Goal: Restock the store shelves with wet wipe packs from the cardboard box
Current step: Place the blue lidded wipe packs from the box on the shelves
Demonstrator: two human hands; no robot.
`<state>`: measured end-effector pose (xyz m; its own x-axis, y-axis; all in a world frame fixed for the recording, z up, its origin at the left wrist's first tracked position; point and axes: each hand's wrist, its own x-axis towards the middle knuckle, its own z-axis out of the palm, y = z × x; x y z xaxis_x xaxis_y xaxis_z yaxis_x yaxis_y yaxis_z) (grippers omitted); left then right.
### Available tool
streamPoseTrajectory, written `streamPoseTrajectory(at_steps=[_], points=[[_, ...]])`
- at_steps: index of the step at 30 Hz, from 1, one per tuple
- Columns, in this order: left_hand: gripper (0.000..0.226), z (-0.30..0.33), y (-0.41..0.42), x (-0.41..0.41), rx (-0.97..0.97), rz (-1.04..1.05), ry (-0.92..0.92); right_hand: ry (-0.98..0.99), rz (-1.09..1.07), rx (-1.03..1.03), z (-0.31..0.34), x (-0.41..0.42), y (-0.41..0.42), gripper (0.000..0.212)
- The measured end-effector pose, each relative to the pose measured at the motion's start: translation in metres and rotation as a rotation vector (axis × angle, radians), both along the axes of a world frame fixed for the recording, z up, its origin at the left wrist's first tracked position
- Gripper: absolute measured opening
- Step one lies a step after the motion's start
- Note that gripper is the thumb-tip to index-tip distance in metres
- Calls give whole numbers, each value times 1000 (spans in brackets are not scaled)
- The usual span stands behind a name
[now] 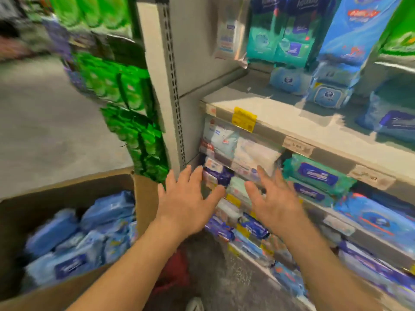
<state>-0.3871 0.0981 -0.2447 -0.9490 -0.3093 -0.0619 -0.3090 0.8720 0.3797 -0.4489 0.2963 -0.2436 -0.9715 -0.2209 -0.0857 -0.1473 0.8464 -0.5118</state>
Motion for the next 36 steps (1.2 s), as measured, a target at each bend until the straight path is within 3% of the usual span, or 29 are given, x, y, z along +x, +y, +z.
streamPoseTrajectory(at_steps=[2,6,12,17,22,26,32,36], points=[[113,-6,-36,24,-40,88,62,-5,88,-34,-3,9,-32,90],[105,-10,-95,69,53,268,69,-50,199,59,-16,27,-95,98],[97,-42,-186,119,157,415,42,-170,391,83,-39,54,-194,74],[82,-83,-271,159,258,510,-56,-146,480,83,-59,73,-287,79],[78,-120,-344,185,373,586,-95,-238,550,46,-77,87,-361,61],[78,-140,-388,198,479,651,-141,-262,609,52,-106,97,-403,60],[68,-168,-428,202,491,731,-198,-346,694,97,-150,94,-445,64],[60,-204,-444,202,548,815,-290,-516,702,161,-201,87,-478,73]])
